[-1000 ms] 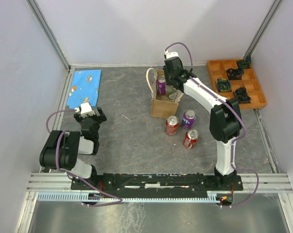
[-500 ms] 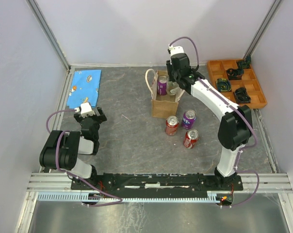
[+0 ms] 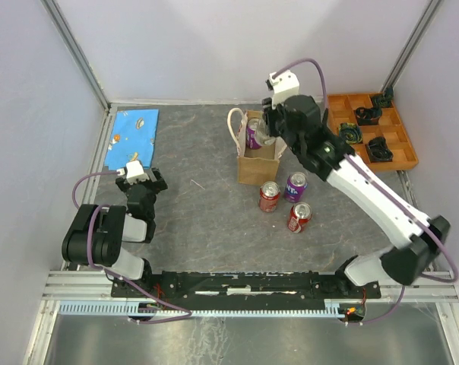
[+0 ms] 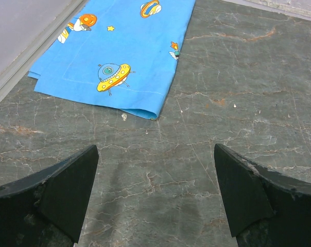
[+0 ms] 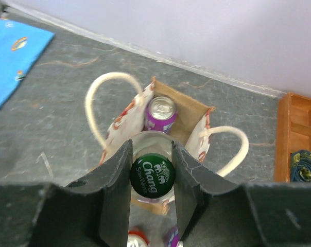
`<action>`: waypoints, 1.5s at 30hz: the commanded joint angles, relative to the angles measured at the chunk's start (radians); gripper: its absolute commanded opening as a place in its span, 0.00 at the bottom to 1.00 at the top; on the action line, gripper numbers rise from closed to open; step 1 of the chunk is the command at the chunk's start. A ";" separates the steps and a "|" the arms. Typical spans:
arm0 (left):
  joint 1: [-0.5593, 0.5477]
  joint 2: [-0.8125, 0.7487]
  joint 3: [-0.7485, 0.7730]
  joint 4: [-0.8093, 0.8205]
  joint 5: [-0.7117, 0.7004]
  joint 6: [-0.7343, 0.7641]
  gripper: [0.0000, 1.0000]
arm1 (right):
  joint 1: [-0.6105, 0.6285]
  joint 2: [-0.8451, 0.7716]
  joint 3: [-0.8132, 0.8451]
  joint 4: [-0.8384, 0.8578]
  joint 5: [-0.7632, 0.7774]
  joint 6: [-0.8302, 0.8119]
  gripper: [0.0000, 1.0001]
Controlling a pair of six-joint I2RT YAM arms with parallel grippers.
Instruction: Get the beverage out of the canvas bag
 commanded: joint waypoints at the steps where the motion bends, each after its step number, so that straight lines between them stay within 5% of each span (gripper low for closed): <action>1: -0.002 0.006 0.020 0.035 -0.022 0.051 0.99 | 0.067 -0.212 -0.053 0.065 0.077 -0.007 0.00; 10: -0.002 0.006 0.020 0.034 -0.021 0.051 0.99 | 0.189 -0.456 -0.157 -0.222 0.025 0.117 0.00; 17: -0.002 0.007 0.020 0.034 -0.022 0.051 0.99 | 0.293 -0.501 -0.298 -0.301 0.019 0.182 0.00; 25: -0.003 0.006 0.020 0.035 -0.022 0.053 0.99 | 0.382 -0.478 -0.447 -0.251 0.043 0.203 0.00; 45: -0.003 0.006 0.020 0.035 -0.022 0.051 0.99 | 0.386 -0.437 -0.685 0.000 0.058 0.271 0.00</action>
